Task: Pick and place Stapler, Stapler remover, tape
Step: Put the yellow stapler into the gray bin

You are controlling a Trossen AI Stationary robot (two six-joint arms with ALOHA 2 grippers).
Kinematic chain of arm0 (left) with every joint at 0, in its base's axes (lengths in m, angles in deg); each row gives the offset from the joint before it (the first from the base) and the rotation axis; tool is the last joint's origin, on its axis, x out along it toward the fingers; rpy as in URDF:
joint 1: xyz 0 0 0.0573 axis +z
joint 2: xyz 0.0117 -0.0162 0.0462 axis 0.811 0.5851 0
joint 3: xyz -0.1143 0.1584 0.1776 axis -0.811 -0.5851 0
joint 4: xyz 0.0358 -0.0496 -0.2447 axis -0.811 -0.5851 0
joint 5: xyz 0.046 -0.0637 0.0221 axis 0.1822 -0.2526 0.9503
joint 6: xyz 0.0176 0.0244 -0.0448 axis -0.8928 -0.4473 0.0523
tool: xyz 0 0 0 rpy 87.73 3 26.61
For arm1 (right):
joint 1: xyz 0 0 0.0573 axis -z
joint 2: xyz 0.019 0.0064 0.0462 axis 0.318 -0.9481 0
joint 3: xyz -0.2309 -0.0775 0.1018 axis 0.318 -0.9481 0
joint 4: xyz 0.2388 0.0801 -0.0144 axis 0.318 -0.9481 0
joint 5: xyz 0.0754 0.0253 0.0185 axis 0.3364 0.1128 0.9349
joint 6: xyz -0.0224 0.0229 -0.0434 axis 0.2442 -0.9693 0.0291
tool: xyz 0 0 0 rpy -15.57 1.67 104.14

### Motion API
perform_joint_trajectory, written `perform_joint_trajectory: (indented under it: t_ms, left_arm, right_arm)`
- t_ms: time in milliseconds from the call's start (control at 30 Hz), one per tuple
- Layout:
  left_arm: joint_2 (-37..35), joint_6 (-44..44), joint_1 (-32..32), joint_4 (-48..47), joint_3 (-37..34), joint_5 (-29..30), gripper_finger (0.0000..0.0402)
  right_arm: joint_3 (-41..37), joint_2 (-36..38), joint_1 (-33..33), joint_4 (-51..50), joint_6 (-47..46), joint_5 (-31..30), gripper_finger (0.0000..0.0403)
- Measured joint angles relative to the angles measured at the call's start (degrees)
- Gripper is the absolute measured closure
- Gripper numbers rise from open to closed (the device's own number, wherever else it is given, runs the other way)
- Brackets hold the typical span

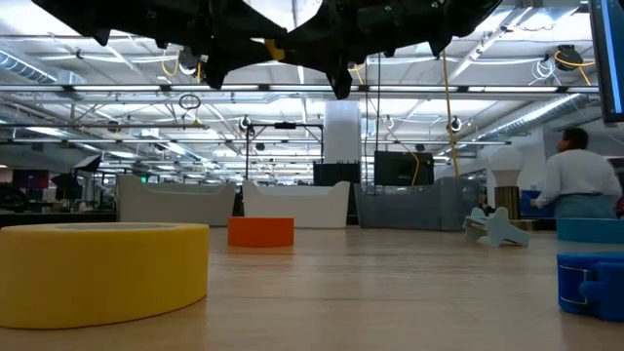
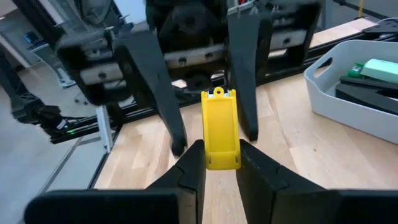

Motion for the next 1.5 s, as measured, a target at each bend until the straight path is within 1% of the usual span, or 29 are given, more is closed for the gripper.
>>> perform_joint_trajectory:
  t_ms: [133, 367, 500, 667, 767, 967, 1200, 1333, 1500]
  left_arm:
    - [0.0, 0.27, 0.02, 0.15, -0.01, 0.0, 0.0243]
    - [0.01, 3.35, 0.02, 0.11, -0.01, 0.0, 0.0243]
    - [-0.03, 4.8, 0.02, 1.75, -0.01, 0.04, 0.0243]
    - [-0.03, 4.71, 0.02, 2.24, -0.01, 0.03, 0.0244]
    - [-0.03, 4.63, 0.02, 2.21, -0.01, 0.04, 0.0259]
    - [-0.03, 4.55, 0.04, 2.0, -0.01, -0.92, 0.033]
    - [-0.03, 4.6, 0.0, 1.77, -0.01, -0.98, 0.0333]
    - [-0.03, 4.57, 0.05, 1.77, -0.01, -0.82, 0.0327]
    - [-0.03, 4.49, 0.04, 1.73, -0.01, -0.63, 0.0332]
  right_arm:
    - [0.0, 0.0, 0.0, -0.03, -0.03, -0.22, 0.0344]
    - [0.0, 0.0, 0.0, -0.35, -0.01, -0.05, 0.0344]
    - [0.0, 0.0, 0.0, -0.35, -0.01, 0.0, 0.0344]
    - [0.0, 0.0, 0.0, -0.36, 0.0, 0.01, 0.0344]
    - [0.0, 0.0, 0.0, -0.35, -0.01, 0.04, 0.0344]
    - [0.0, 0.0, -0.02, -0.39, 0.2, 0.97, 0.0344]
    - [0.0, 0.0, -0.02, -0.46, 0.19, 0.73, 0.0343]
    - [0.0, 0.0, -0.02, -0.42, 0.01, 0.17, 0.0329]
    - [0.0, 0.0, 0.06, -0.41, -1.27, -0.24, 0.0293]
